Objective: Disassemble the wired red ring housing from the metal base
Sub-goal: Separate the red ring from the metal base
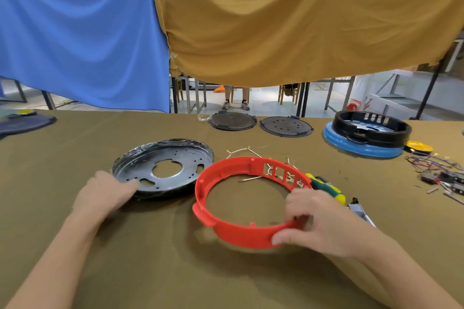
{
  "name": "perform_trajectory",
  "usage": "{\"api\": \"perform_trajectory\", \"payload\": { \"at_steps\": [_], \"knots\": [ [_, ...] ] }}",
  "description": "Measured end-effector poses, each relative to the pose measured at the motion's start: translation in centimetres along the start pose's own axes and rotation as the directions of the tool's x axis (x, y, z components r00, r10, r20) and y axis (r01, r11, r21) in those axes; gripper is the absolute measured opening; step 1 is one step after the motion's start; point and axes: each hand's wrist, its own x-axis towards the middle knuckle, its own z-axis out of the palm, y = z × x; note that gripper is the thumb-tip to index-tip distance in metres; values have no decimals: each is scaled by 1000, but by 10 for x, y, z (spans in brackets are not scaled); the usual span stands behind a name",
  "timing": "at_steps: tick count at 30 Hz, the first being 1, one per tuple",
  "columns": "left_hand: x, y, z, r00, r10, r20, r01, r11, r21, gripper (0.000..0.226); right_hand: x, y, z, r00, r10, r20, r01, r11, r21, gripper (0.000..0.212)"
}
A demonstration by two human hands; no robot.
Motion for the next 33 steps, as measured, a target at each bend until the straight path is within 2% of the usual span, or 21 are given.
{"api": "perform_trajectory", "payload": {
  "at_steps": [2,3,4,6,8,10,12,16,19,22,24,26,28,31,33],
  "knots": [
    [-5,4,3,991,100,-92,-94,993,66,72,-2,3,-3,995,-19,-102,20,1000,7,53],
    [-8,7,6,975,192,-109,-182,979,93,73,-2,3,-3,995,-20,-95,18,1000,-16,52],
    [-13,12,9,954,282,-99,-271,956,115,69,-1,1,-2,999,-16,-45,13,998,-57,50],
    [-24,24,14,907,420,-37,-415,904,103,45,1,-5,6,994,3,109,15,986,-163,46],
    [-32,31,20,858,512,23,-512,852,112,24,4,-12,12,989,-12,148,46,972,-229,46],
    [-39,34,20,776,620,116,-631,759,163,27,5,-19,13,994,-94,61,107,963,-249,44],
    [-41,33,18,688,708,160,-725,681,103,19,5,-24,15,969,-222,-106,183,938,-296,39],
    [-46,34,13,614,779,125,-789,610,73,12,12,-14,16,922,-304,-239,189,893,-409,37],
    [-53,36,12,614,779,128,-786,619,1,12,15,1,15,927,-267,-263,118,875,-470,37],
    [-57,38,14,627,767,136,-769,637,-48,12,13,11,17,984,-74,-163,-10,889,-458,30],
    [-59,41,18,616,786,53,-782,618,-85,4,8,16,20,989,64,-133,-110,920,-376,34],
    [-64,45,24,557,831,-2,-818,548,-174,37,6,15,21,972,92,-218,-152,950,-274,46],
    [-74,53,31,453,891,-27,-883,445,-151,60,8,8,24,954,85,-287,-154,961,-228,53],
    [-86,66,46,337,941,-12,-941,338,18,62,15,2,33,960,109,-257,-175,953,-248,54],
    [-89,71,53,341,939,33,-939,339,56,62,17,1,40,970,170,-175,-218,927,-306,48]
  ]
}}
